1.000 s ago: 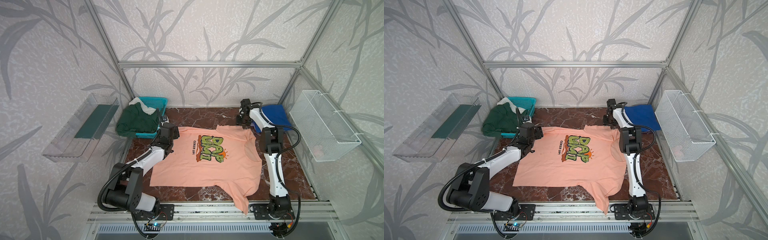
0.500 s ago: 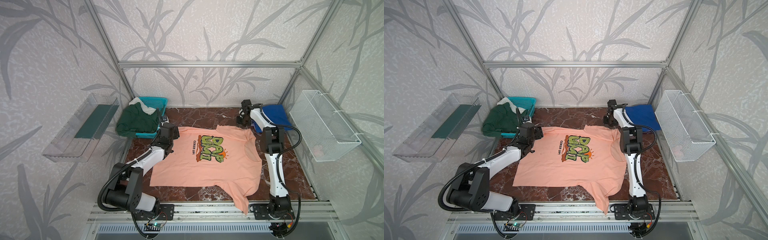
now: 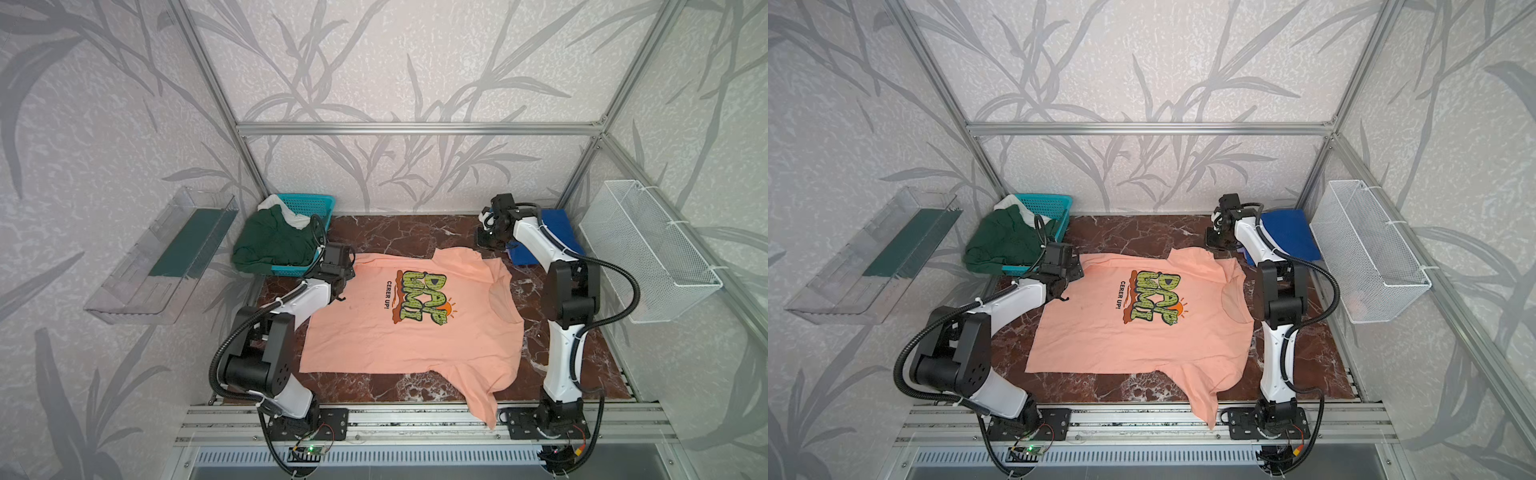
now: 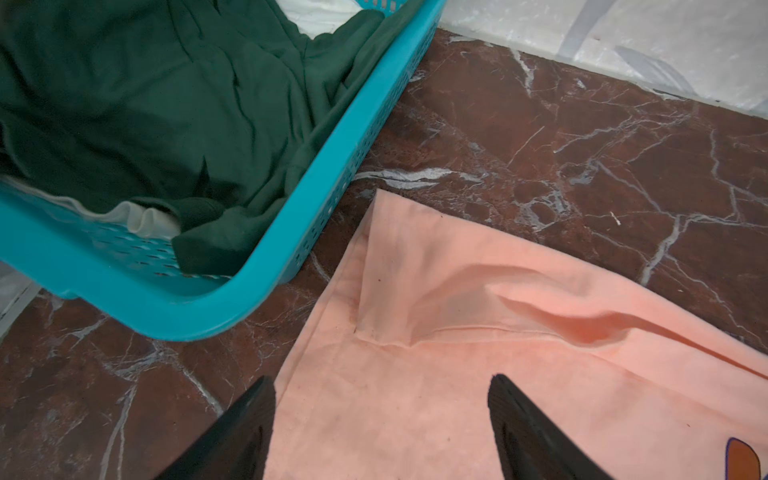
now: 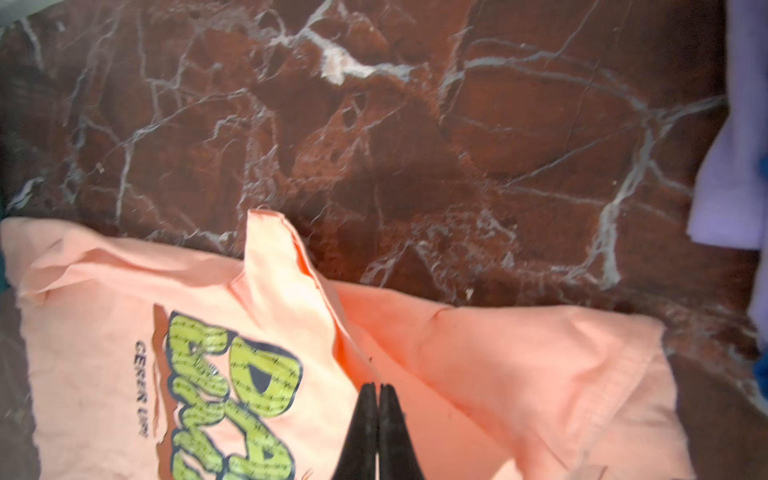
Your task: Fold and stack the t-shirts
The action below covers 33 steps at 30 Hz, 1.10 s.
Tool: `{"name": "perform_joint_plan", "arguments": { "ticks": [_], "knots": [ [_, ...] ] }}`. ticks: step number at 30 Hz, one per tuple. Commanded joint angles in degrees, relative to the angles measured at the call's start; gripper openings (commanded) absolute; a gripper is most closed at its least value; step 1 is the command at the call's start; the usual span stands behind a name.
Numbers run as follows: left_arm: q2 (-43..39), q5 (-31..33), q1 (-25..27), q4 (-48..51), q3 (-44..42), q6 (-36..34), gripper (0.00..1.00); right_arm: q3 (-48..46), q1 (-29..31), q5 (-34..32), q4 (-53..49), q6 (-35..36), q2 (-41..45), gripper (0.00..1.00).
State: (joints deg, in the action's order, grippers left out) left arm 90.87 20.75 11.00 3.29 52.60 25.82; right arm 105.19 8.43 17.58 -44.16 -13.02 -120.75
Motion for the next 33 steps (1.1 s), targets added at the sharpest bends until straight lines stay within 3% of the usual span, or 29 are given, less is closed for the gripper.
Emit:
{"name": "perform_joint_plan", "arguments": {
  "ticks": [1,16,33],
  "knots": [
    [0.71,-0.62,-0.19,2.37,1.82,2.34,0.81,-5.71,0.94,3.27,3.22,1.65,4.41,0.00],
    [1.81,-1.24,-0.46,2.48,0.95,3.18,0.80,-22.60,11.30,1.16,4.56,8.75,13.17,0.00],
    [4.66,-1.37,-2.75,4.65,3.37,2.48,0.81,-31.62,11.66,-0.54,4.72,11.51,17.89,0.00]
  ]
}}
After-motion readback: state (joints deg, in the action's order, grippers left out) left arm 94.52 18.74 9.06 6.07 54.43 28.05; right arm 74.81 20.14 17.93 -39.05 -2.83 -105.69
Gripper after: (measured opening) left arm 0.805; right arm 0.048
